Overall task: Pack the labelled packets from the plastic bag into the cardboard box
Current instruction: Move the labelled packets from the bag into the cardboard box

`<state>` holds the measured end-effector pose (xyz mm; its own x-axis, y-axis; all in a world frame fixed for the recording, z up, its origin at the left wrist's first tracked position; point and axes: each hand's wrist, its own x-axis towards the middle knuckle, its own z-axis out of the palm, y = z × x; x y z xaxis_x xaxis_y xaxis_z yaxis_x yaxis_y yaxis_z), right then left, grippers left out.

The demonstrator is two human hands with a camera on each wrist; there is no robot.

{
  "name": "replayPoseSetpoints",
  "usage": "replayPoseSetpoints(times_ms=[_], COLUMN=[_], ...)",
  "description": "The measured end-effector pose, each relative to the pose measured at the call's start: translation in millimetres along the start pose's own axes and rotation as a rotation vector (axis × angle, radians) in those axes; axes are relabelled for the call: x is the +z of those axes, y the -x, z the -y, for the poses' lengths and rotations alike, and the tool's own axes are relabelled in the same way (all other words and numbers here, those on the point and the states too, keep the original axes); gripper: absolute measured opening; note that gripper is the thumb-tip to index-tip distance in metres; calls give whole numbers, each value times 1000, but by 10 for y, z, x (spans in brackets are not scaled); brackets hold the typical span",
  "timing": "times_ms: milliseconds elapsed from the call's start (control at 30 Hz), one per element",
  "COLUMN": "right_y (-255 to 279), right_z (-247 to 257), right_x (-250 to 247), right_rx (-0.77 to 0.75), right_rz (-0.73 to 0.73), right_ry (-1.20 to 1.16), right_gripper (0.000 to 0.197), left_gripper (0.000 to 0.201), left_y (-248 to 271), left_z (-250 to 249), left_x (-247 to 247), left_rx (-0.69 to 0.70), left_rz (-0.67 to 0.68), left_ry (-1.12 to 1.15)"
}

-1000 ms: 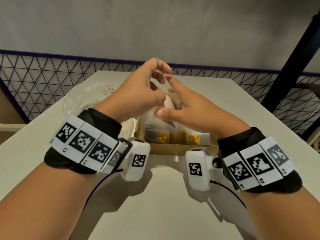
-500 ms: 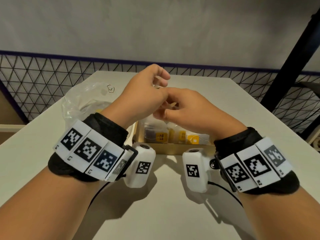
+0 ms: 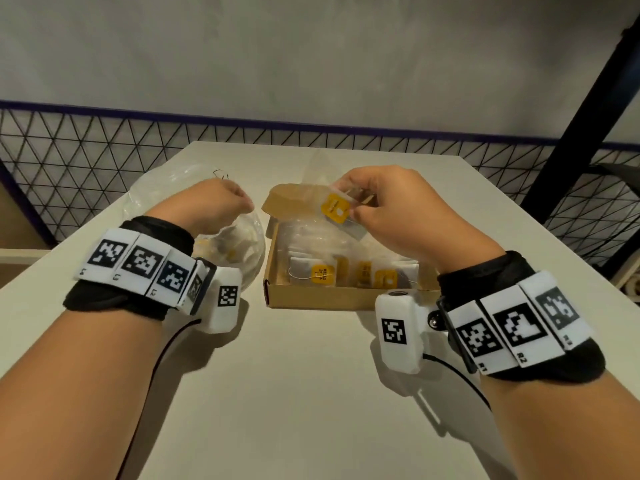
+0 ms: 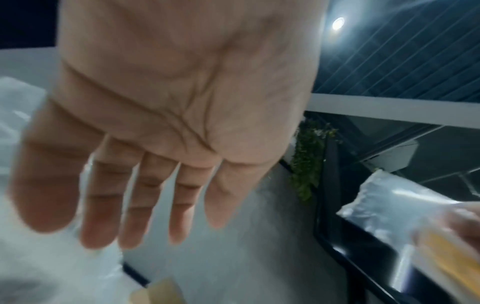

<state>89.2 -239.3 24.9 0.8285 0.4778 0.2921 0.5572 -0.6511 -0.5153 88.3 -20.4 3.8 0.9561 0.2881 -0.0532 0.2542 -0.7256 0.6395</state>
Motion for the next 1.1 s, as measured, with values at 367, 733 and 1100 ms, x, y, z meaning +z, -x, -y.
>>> replayPoseSetpoints(times_ms=[367,733,1100], right_y=[1,10,-17], right_z=[-14,-35,-131], right_x=[32,-20,-97], right_rx=[-9,-18,121], right_rz=[23,-12,-61], right_ry=[8,8,73], right_gripper=[27,27,32], left_gripper=[29,25,34], left_y=[-133,-53,161], left_z=[274,87,-247], left_x=[66,-103,-122], left_rx=[-85,57,364], left_rz=[365,-311,-266], left_ry=[-478,-198,484])
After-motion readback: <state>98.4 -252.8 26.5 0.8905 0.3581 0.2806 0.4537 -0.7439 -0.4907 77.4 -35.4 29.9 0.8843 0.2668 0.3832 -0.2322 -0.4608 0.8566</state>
